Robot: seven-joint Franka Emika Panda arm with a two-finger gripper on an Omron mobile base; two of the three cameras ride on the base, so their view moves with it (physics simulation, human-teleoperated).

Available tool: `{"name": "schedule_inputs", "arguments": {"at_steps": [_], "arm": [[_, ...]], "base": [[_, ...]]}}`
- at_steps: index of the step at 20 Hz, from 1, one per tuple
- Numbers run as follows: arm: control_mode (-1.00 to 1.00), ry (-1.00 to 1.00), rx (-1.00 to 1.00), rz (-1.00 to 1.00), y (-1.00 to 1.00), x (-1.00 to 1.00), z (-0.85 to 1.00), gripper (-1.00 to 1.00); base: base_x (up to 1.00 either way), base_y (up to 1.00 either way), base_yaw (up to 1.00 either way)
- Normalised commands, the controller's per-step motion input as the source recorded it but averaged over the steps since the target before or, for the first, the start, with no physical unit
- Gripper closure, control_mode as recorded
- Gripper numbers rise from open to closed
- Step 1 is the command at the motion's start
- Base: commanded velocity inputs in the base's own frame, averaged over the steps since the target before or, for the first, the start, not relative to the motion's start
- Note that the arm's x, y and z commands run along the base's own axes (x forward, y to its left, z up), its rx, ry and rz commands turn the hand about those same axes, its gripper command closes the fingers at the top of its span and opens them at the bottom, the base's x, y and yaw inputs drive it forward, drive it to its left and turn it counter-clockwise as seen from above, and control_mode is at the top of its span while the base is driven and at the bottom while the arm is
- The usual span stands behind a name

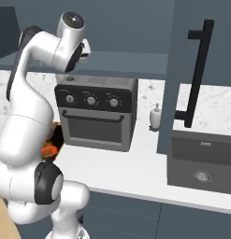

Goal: Pick the kettle from the counter and place it on the tray. Then pick the mug from the cabinet and place it on the tray. Then close the cabinet doors.

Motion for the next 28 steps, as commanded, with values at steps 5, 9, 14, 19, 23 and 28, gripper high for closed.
{"name": "schedule_inputs", "arguments": {"at_steps": [5,9,14,19,23,28], "arm": [[-1.00,-0.01,0.00,0.00,0.00,0.60,0.17,-1.00],[-1.00,-0.01,0.00,0.00,0.00,0.55,0.02,-1.00],[-1.00,0.00,0.00,0.00,0.03,0.41,-0.08,-1.00],[-1.00,0.00,0.00,0.00,0.02,0.35,-0.10,-1.00],[-1.00,0.00,0.00,0.00,0.06,0.29,-0.05,-1.00],[-1.00,0.00,0.00,0.00,0.01,0.28,0.00,-1.00]], "base": [[0.00,0.00,0.00],[0.00,0.00,0.00],[0.00,0.00,0.00],[0.00,0.00,0.00],[0.00,0.00,0.00],[0.00,0.00,0.00]]}}
